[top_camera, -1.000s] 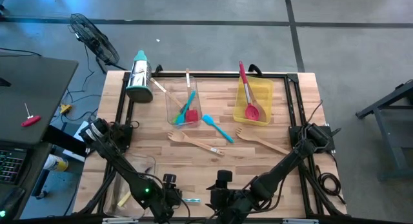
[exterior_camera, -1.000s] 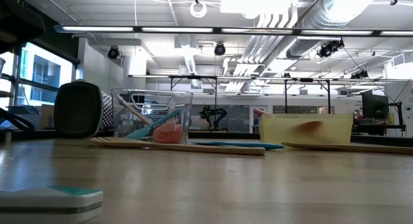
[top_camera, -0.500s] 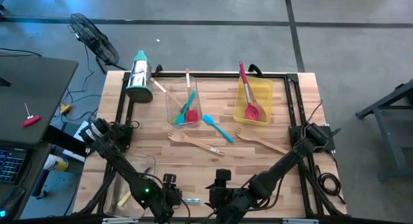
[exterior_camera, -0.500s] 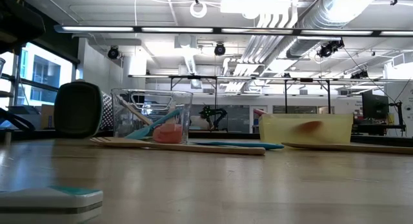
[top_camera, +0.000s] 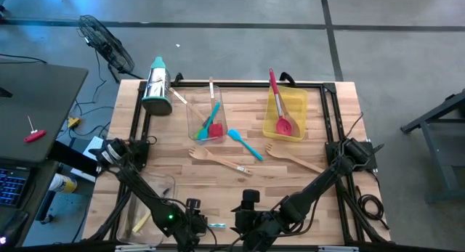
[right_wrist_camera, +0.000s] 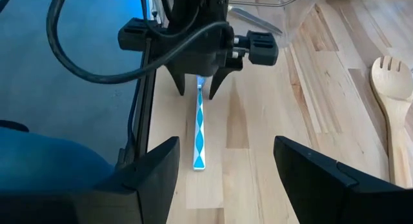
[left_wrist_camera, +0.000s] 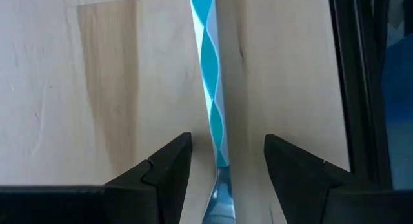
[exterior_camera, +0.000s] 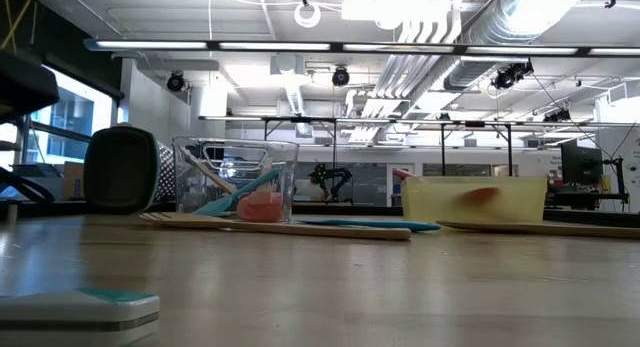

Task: Pick & Place Kitchen Items
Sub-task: Put the white blue table knife into the bottom transparent bin

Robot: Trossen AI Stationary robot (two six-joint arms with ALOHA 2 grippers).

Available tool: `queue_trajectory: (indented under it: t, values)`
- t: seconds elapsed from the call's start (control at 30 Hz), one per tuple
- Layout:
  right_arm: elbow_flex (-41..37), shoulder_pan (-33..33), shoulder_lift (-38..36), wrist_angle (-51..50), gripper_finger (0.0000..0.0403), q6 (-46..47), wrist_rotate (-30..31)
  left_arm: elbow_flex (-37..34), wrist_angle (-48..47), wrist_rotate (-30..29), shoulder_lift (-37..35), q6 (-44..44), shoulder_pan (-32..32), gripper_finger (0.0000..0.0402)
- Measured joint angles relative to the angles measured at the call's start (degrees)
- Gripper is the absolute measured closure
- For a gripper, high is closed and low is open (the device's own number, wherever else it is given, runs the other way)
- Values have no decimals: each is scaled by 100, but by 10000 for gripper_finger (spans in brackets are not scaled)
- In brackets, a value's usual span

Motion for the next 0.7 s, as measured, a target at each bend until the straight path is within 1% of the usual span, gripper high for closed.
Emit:
queue_trajectory:
  t: [0.17,0.3,0.37,0.47,0.7]
  values:
    - [0,47,0,1,160,56,-127,19,-49,190,227,-70,180,211]
    - [0,95,0,-13,160,130,-198,37,-173,559,455,-286,350,211]
    - [0,137,0,-12,160,131,-226,34,-143,628,486,-311,396,216]
    - [0,186,0,-15,160,139,-254,21,-78,541,491,-319,397,241]
    - [0,297,0,-32,160,138,-257,6,-16,460,503,-342,406,325]
